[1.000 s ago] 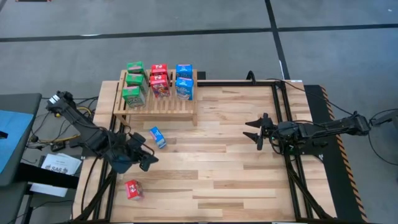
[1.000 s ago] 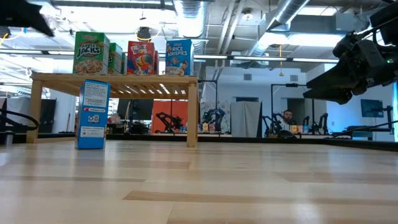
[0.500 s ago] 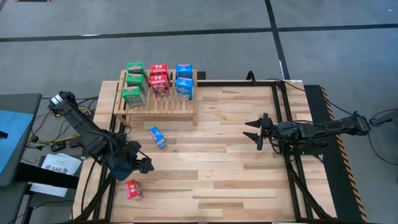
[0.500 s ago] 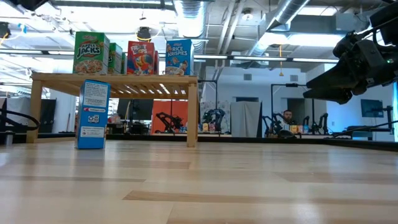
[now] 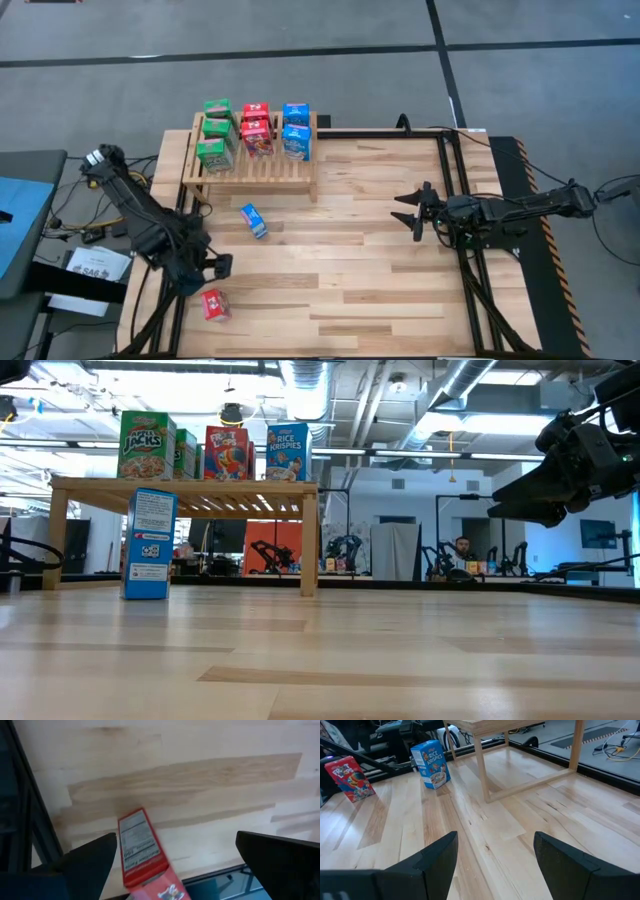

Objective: Stack cereal on shelf
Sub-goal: Put the red cereal box on the shelf aligned with the other red cereal box

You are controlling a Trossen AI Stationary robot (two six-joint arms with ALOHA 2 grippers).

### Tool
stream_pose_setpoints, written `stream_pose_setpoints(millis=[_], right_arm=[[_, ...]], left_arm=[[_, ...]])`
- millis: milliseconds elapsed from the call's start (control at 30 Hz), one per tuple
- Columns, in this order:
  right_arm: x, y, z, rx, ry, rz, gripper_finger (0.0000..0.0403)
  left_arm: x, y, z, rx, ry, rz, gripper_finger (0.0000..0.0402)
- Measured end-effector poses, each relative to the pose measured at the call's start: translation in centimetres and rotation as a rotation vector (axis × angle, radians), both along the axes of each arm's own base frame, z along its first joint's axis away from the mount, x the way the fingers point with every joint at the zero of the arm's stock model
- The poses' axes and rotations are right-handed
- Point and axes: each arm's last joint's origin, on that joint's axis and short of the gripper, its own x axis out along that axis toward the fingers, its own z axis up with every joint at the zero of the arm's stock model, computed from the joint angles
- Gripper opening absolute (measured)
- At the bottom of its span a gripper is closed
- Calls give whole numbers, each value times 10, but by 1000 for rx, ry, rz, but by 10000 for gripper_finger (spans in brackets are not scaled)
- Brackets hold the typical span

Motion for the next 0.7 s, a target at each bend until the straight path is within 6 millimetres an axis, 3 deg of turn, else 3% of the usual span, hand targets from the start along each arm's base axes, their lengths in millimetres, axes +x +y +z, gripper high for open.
stream_pose_setpoints(millis=[400,700], right_arm=[[0,0,0,0,-1,0,286],[0,0,0,0,-1,0,286]], left_arm=[[-18,-25,-8,-44,59,69,399],[-17,-44,-16,-86,39,132,399]])
